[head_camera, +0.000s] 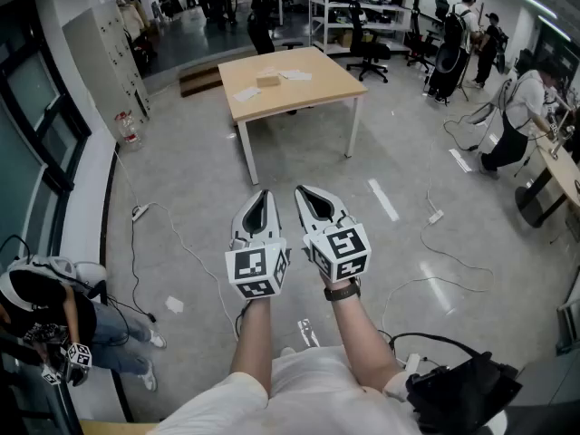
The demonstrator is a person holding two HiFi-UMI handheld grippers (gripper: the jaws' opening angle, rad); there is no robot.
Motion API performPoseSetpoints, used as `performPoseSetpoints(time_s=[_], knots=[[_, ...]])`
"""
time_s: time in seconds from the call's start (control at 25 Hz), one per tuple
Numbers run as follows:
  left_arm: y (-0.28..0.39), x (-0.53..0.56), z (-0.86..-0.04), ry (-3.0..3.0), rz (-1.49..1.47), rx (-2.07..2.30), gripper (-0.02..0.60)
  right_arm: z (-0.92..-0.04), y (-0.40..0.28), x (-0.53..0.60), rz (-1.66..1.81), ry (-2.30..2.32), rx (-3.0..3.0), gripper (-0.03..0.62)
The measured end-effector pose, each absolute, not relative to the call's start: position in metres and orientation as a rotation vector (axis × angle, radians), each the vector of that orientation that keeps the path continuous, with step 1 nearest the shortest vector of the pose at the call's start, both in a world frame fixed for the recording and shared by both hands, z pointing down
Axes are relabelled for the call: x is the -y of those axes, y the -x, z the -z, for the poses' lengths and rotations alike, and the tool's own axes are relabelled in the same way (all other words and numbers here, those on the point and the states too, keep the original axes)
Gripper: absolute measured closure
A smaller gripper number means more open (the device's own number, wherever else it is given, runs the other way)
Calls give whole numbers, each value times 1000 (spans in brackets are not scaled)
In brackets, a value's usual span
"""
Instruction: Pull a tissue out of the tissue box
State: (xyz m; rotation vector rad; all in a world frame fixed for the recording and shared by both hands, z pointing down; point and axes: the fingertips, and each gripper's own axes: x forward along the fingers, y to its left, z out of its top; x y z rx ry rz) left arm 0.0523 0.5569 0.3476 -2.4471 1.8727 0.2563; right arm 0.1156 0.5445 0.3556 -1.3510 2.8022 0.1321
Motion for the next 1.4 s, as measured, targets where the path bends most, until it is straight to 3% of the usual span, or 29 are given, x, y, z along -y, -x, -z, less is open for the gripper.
performPoseSetpoints(time_s=[0.92,1.4], knots=[[-16,-564,-354,2537,-187,-1869,580,-352,-93,-557,-69,1465,-2713,591],[10,-521,-376,2440,-78,-1904,580,-367,-100,-511,-33,1796,-2516,591]])
